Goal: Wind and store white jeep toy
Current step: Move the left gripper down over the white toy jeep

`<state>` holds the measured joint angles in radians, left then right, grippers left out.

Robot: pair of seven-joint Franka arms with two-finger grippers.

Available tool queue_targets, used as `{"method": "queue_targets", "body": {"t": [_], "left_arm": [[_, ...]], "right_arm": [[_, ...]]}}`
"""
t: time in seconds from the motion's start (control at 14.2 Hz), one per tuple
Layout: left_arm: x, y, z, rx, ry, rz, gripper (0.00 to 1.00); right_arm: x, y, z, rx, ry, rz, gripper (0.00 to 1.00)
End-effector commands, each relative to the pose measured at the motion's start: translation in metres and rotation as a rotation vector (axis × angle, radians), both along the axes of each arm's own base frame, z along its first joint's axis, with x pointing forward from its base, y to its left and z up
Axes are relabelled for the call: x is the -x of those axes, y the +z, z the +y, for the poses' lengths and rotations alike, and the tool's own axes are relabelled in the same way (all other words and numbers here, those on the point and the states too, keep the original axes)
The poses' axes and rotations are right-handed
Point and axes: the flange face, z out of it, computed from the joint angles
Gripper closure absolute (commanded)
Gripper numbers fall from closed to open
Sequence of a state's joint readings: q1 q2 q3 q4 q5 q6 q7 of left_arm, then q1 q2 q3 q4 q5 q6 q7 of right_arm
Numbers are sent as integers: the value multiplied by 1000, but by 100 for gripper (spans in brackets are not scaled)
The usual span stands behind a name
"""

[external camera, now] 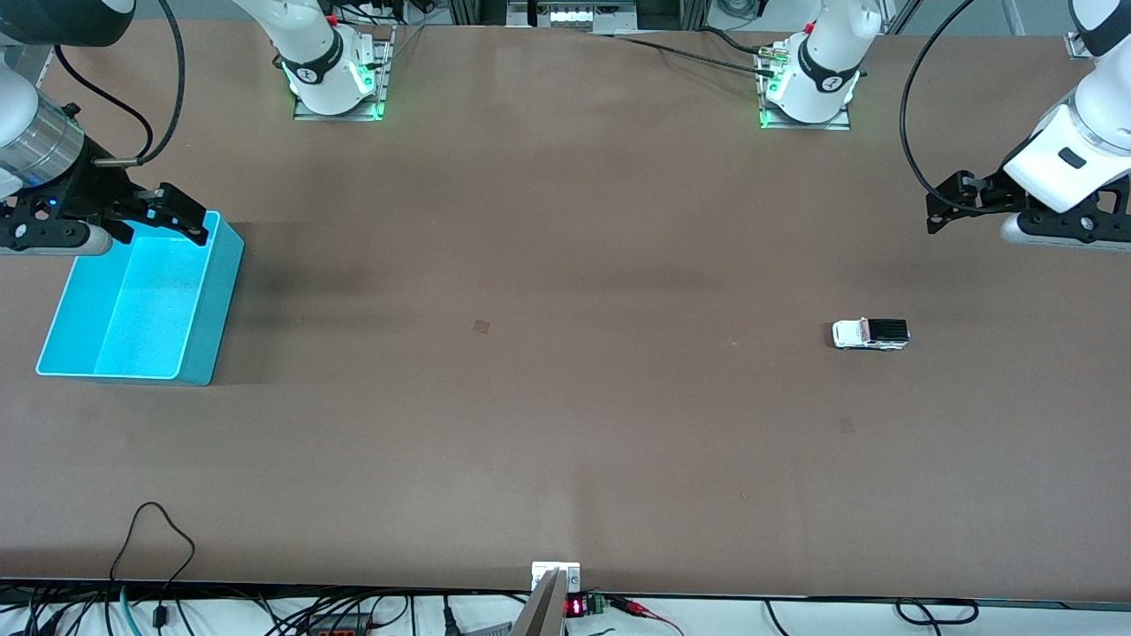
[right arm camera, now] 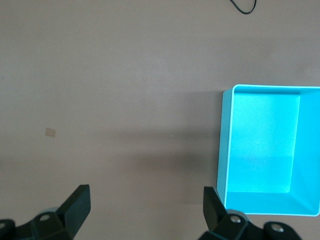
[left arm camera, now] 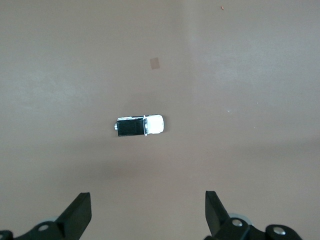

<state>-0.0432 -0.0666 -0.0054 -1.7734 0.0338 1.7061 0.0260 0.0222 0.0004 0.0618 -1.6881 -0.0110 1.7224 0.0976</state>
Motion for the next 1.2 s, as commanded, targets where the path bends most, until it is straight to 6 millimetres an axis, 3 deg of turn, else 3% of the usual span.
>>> {"method": "queue_targets", "body": {"t": [0.0, 0.28, 0.49, 0.71, 0.99, 1.13], "left_arm": [[-4, 4, 1, 8, -13, -1, 0], [-2, 6, 2, 8, -7, 25, 0], [-1, -10, 5, 33, 3, 120, 0], [5, -14, 3, 44, -3, 221, 0], [-2, -40, 5, 74, -305, 273, 0], [-12, -62, 8, 76, -409, 294, 0]], "right_arm": [[8, 3, 1, 12, 15, -1, 0], [8, 4, 1, 14, 16, -2, 0], [8, 3, 1, 14, 16, -1, 0], [8, 3, 1, 14, 18, -1, 0], [8, 3, 2, 12, 16, -1, 0], [8, 3, 1, 14, 16, -1, 0]]}}
